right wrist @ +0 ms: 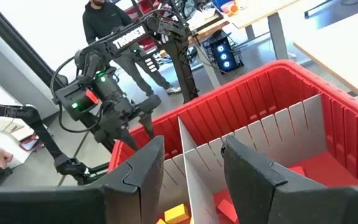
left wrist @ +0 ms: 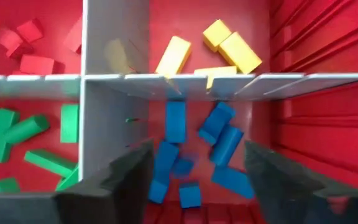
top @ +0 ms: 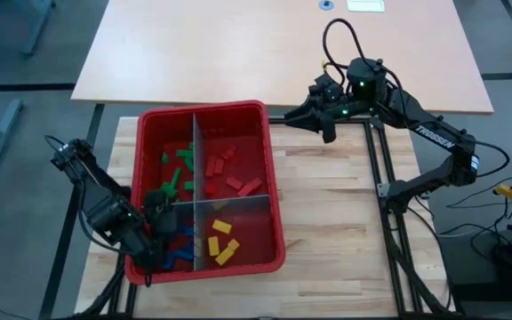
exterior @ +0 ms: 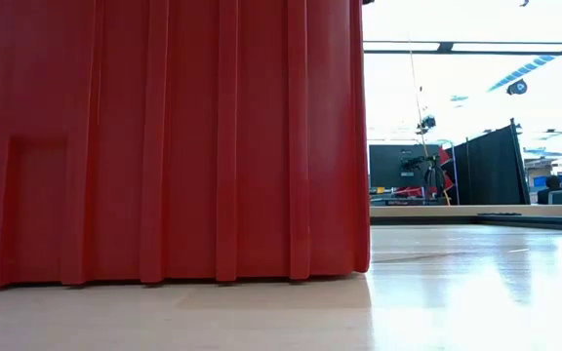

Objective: Sort blocks

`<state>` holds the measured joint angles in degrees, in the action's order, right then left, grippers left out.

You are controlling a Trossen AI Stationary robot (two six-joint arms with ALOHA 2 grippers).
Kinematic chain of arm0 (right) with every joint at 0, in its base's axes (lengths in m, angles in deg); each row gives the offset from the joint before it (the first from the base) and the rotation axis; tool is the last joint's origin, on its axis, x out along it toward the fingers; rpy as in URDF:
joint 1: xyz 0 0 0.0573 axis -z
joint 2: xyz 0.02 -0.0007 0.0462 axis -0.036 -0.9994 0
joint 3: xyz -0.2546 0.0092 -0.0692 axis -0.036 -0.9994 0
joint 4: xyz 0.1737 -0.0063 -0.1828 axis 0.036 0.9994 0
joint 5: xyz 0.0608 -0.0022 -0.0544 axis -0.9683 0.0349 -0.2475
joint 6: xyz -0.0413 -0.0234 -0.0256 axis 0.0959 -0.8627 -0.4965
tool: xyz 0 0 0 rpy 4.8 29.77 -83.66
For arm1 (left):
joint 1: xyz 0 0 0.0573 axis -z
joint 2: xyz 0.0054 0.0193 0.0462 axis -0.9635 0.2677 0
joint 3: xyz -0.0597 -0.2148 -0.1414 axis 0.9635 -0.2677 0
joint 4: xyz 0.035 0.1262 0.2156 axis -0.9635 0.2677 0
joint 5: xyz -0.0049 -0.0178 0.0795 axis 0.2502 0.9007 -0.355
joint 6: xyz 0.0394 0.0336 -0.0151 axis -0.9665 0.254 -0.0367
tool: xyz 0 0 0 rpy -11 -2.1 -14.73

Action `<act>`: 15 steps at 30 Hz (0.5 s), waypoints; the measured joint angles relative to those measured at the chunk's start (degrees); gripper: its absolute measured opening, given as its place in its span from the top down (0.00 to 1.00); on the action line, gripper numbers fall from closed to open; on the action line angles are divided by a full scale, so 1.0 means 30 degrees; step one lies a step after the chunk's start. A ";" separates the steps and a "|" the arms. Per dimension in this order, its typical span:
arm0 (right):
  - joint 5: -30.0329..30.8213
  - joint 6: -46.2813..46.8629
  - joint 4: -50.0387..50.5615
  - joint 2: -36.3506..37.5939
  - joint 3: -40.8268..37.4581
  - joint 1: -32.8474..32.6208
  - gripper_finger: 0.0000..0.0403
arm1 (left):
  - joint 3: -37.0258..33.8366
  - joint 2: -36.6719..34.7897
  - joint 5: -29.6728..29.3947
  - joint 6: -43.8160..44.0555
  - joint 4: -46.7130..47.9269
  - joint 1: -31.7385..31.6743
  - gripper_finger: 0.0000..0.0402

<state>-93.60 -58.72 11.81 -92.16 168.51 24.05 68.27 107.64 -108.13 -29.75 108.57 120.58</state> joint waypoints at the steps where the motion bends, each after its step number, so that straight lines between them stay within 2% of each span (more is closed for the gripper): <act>1: -0.0002 -0.0007 0.0046 0.0000 -0.0020 -0.0043 0.65 | 0.0000 0.0000 -0.0008 0.0225 0.0362 0.0000 0.39; 5: 0.0056 -0.0015 0.0392 -0.0031 -0.0344 -0.0322 0.67 | -0.0006 -0.0006 -0.0039 0.1980 0.2048 -0.0007 0.31; 8: 0.0044 -0.0136 0.0668 -0.0490 -0.0471 -0.0731 0.73 | -0.0182 -0.0213 -0.0993 0.2051 0.1927 0.0000 0.33; 11: 0.0503 -0.0942 0.1215 -0.1270 -0.0474 -0.1495 0.84 | -0.0257 -0.0255 -0.2306 0.2105 0.1918 -0.0006 0.47; 13: 0.1130 -0.1663 0.1701 -0.1846 -0.0492 -0.2043 0.94 | -0.0312 -0.0249 -0.3029 0.2091 0.1889 -0.0007 0.63; 15: 0.1411 -0.2386 0.1985 -0.2480 -0.0503 -0.2588 0.98 | -0.0426 -0.0273 -0.3394 0.2093 0.1908 -0.0007 0.82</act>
<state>-89.37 -65.88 17.76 -99.60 167.00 16.28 66.99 106.82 -118.31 -23.47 114.30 120.56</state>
